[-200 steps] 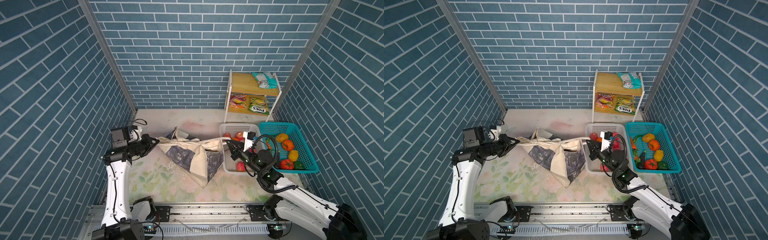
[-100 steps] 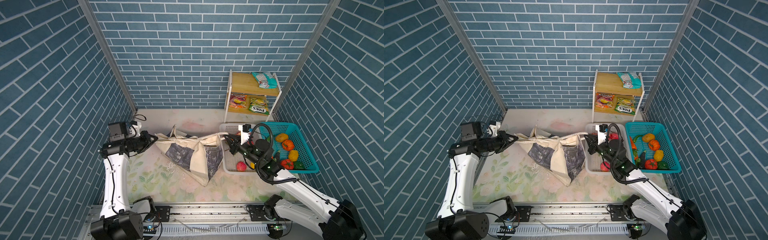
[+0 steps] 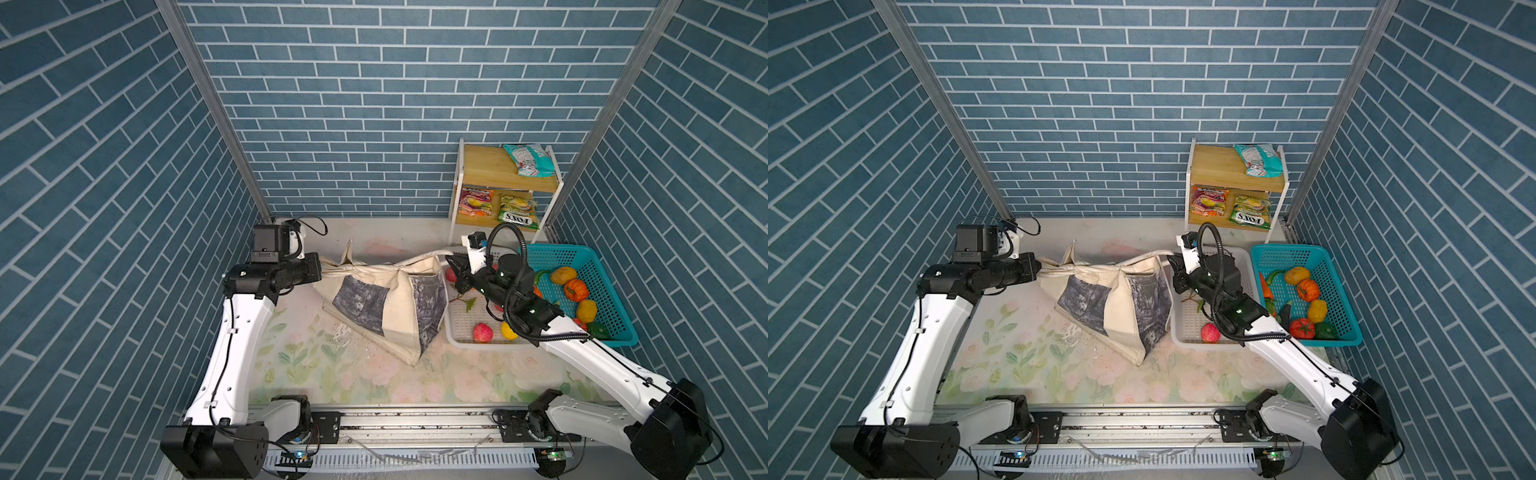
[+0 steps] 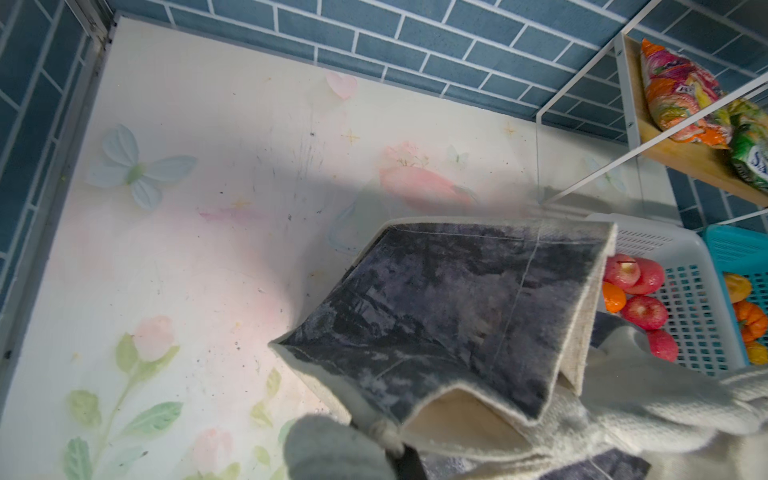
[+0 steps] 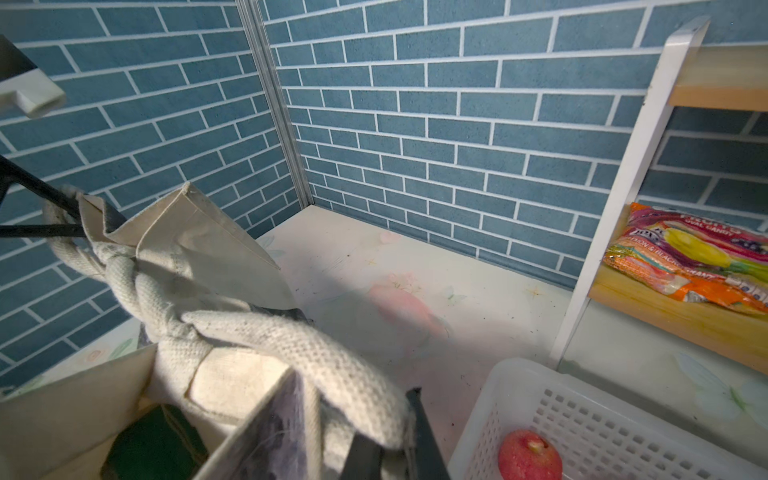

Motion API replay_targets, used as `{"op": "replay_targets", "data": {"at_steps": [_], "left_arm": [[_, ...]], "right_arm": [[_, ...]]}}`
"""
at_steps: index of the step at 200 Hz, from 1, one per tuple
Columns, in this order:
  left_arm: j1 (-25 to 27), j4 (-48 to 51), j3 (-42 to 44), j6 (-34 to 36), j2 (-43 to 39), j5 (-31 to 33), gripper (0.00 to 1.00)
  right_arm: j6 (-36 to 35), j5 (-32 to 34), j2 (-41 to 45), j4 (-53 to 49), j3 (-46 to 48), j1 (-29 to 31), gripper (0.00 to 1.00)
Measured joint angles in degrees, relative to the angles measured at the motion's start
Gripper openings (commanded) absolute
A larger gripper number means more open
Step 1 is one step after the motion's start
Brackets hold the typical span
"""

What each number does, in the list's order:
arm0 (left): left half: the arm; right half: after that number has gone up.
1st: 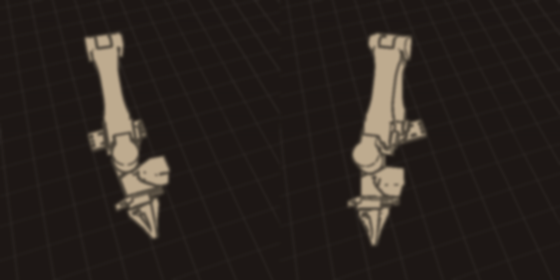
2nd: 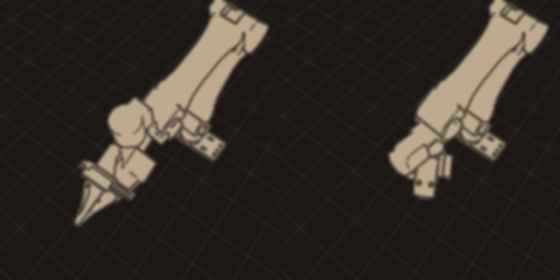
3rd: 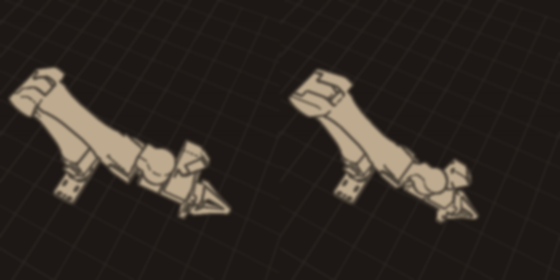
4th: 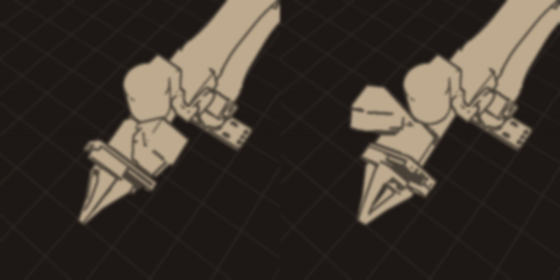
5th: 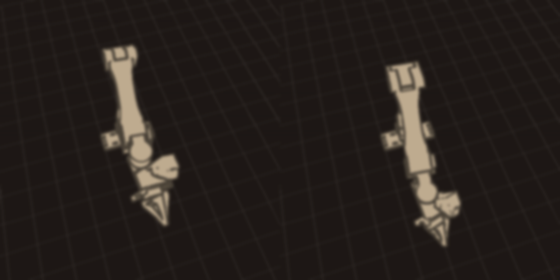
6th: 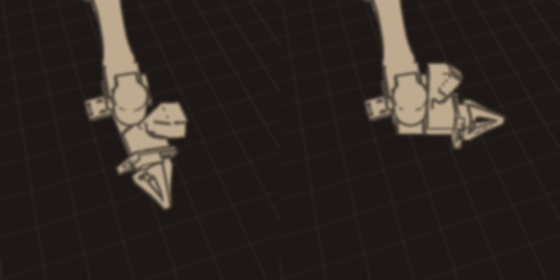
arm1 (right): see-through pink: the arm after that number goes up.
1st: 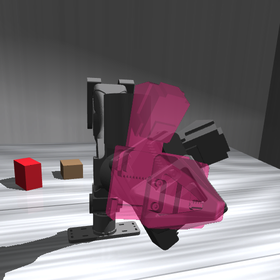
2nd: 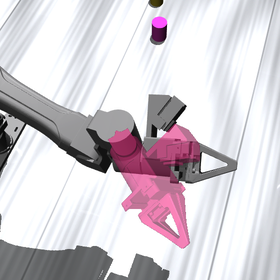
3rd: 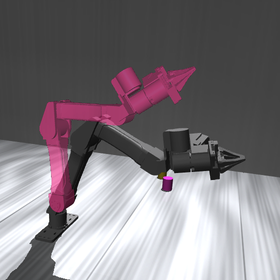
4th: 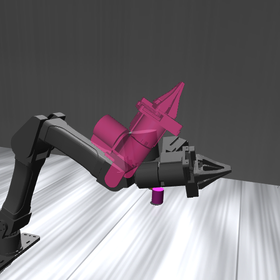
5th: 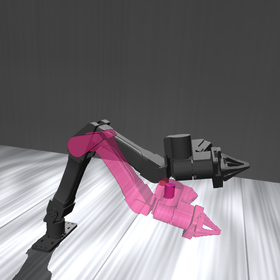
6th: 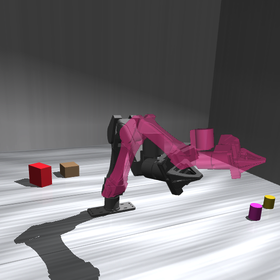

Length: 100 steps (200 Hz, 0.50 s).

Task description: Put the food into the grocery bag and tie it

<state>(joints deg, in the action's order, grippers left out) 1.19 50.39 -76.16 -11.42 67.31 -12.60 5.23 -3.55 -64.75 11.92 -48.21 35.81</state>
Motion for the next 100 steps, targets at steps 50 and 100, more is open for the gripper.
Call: {"op": "replay_targets", "data": {"at_steps": [50, 100], "left_arm": [[0.1, -1.4, -0.1, 0.9, -0.3, -2.6, 0.00], [-3.0, -9.2, 1.5, -4.7, -1.7, -15.5, 0.00]], "right_arm": [[-1.0, 0.5, 0.0, -0.7, -0.1, 0.3, 0.00], [2.4, 0.5, -2.6, -3.0, -7.6, 2.1, 0.00]]}}
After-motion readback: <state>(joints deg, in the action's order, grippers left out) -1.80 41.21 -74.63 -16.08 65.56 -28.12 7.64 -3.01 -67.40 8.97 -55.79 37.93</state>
